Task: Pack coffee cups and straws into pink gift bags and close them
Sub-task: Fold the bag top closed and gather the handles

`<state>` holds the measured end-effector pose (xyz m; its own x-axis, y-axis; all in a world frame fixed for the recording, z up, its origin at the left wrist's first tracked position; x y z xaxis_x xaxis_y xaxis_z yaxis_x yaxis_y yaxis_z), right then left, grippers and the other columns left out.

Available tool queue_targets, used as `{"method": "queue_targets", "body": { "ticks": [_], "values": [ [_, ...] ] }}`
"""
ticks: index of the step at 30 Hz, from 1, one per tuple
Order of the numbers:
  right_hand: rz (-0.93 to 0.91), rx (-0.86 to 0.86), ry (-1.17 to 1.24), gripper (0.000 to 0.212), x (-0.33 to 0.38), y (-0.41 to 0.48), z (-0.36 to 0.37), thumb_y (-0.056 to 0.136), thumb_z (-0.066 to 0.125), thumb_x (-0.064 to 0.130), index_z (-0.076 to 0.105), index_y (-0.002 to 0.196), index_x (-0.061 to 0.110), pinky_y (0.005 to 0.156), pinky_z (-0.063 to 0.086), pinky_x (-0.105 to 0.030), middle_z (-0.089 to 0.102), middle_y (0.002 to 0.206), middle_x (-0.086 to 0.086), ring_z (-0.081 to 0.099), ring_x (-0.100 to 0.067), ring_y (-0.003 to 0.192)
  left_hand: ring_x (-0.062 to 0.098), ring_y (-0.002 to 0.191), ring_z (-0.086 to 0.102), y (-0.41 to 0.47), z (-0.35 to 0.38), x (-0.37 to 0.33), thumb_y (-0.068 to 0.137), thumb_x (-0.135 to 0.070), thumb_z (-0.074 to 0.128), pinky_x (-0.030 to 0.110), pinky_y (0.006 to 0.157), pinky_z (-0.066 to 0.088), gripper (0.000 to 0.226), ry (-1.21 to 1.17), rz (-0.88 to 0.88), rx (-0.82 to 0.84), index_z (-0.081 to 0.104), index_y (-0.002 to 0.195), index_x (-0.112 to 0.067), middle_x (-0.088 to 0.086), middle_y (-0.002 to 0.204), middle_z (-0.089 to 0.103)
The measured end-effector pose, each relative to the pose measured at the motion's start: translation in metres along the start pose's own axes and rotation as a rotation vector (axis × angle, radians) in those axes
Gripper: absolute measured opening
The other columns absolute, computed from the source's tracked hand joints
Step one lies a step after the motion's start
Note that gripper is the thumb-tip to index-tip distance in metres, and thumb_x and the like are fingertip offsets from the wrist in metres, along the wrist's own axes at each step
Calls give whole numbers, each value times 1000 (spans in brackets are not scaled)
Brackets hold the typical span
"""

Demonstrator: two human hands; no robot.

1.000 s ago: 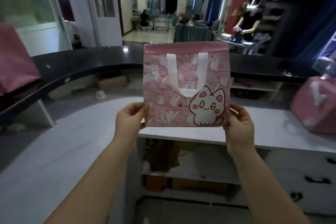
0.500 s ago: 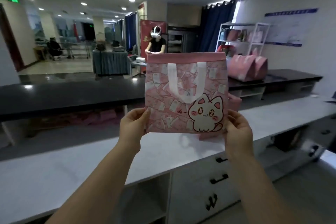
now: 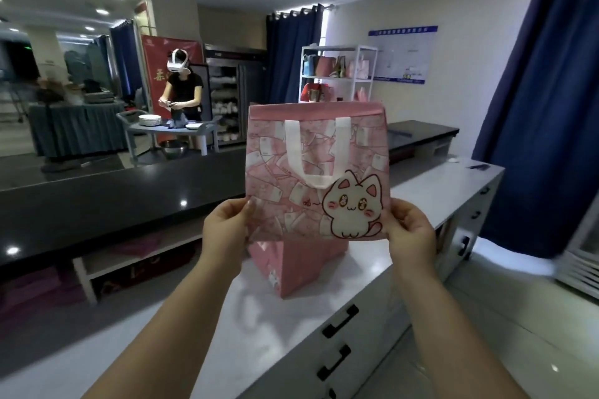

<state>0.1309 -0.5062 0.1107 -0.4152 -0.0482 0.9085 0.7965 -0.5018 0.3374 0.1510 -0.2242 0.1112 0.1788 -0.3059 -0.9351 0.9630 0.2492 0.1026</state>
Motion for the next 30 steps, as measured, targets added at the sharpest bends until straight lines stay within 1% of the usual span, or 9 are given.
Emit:
{"method": "queue_targets", "body": {
  "ticks": [3, 6, 9, 13, 16, 20, 22, 25, 30],
  "values": [
    [-58, -69, -109, 17, -7, 31, 7, 90, 65, 5, 67, 97, 21, 73, 58, -27, 71, 91, 2, 68, -14, 87, 19, 72, 70, 40, 21, 15, 89, -18, 68, 41, 64, 60, 7, -24, -28, 45, 68, 90, -11, 5, 84, 73],
    [-125, -120, -196, 27, -5, 72, 11, 91, 65, 8, 63, 104, 31, 72, 57, -27, 69, 93, 2, 66, -10, 84, 12, 62, 70, 85, 54, 22, 90, -18, 67, 28, 48, 56, 6, -51, -24, 87, 67, 87, -12, 0, 75, 73],
    [-274, -128, -403, 37, -3, 118, 11, 90, 64, 6, 58, 109, 38, 78, 54, -21, 59, 106, 3, 59, -6, 93, 7, 53, 67, 131, 96, 29, 90, -17, 66, 23, 43, 51, 8, -91, -19, 125, 64, 84, -14, -7, 62, 70],
    [-441, -113, -817, 48, -12, 171, 6, 82, 68, 1, 60, 125, 22, 97, 36, -20, 44, 124, -2, 42, -19, 117, 7, 60, 70, 172, 154, 46, 90, -18, 67, 27, 47, 55, 8, -120, -19, 136, 64, 84, -14, -7, 66, 72],
    [-429, -73, -968, 59, -24, 215, 1, 82, 73, 11, 52, 136, 15, 109, 32, -38, 37, 143, -11, 29, -29, 133, 11, 66, 71, 194, 198, 63, 90, -20, 68, 30, 54, 58, 9, -107, -15, 109, 66, 85, -14, -3, 73, 72],
    [-240, 85, -906, 74, -51, 278, -4, 87, 68, 23, 30, 150, 21, 118, 21, -46, 10, 160, -5, 10, -28, 144, 22, 84, 71, 217, 259, 88, 91, -21, 67, 39, 74, 59, 9, -80, 73, 66, 66, 86, -14, 6, 87, 73],
    [-122, 218, -773, 80, -68, 308, -6, 89, 66, 26, 20, 154, 26, 119, 18, -45, 1, 162, 0, 4, -25, 147, 19, 82, 72, 228, 287, 101, 90, -22, 68, 33, 70, 59, 9, -45, 163, 26, 66, 85, -15, 3, 82, 73],
    [14, 433, -573, 84, -93, 347, -9, 90, 66, 30, 12, 154, 32, 118, 20, -45, 3, 162, 4, 7, -18, 148, 6, 74, 70, 237, 326, 122, 91, -24, 68, 17, 58, 54, 8, 42, 263, -26, 67, 85, -19, -6, 77, 72],
    [73, 551, -372, 76, -135, 405, -17, 91, 65, 22, 22, 152, 31, 116, 29, -41, 23, 157, 8, 25, -14, 143, 1, 69, 65, 252, 380, 155, 93, -22, 64, 15, 58, 51, 12, 174, 349, -135, 66, 82, -19, -9, 75, 70]
  ]
}}
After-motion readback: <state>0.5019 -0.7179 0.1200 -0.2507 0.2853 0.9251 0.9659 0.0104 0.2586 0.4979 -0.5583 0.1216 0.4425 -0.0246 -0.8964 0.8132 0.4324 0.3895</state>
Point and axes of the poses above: each hand's wrist, its own y-axis towards the middle knuckle, its own z-axis out of the palm, x = y × z, the point moved 3 cm from there along y, towards the middle knuckle
